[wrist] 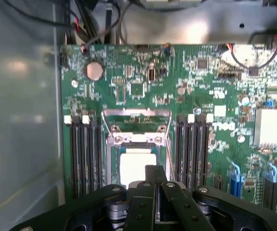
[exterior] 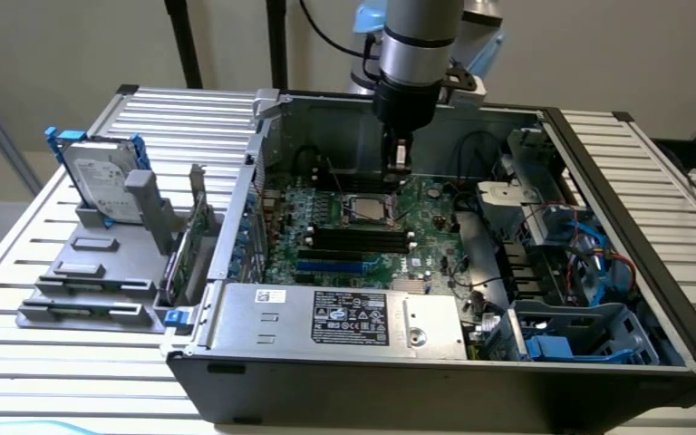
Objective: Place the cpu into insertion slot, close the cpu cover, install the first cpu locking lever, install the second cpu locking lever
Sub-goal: 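Close the cpu cover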
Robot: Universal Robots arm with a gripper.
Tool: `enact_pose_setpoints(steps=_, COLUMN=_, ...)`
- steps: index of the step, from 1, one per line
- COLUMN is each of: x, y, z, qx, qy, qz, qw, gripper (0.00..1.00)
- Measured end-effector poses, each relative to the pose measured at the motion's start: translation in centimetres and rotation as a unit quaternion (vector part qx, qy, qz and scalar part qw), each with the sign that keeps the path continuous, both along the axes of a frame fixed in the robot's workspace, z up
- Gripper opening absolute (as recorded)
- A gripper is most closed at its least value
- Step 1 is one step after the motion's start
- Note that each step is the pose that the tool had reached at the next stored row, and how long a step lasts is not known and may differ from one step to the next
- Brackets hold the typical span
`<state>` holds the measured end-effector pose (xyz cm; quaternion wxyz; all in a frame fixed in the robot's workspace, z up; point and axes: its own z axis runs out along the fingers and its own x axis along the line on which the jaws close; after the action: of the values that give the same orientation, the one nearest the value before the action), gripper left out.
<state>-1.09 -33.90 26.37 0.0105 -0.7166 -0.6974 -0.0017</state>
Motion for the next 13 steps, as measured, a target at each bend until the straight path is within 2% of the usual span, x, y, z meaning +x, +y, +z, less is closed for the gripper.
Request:
enact_pose_setpoints(steps=7, x=3.2, y=0.06, z=1.13, qx=0.0003, qy=0.0010, qz=0.000, qw=1.0000, gripper=0.11)
enact_pose_setpoints(steps=13, x=5.3, y=0.35, z=1.24, qx=0.0013, qy=0.0010, qz=0.000, qw=1.0000, gripper=0.11)
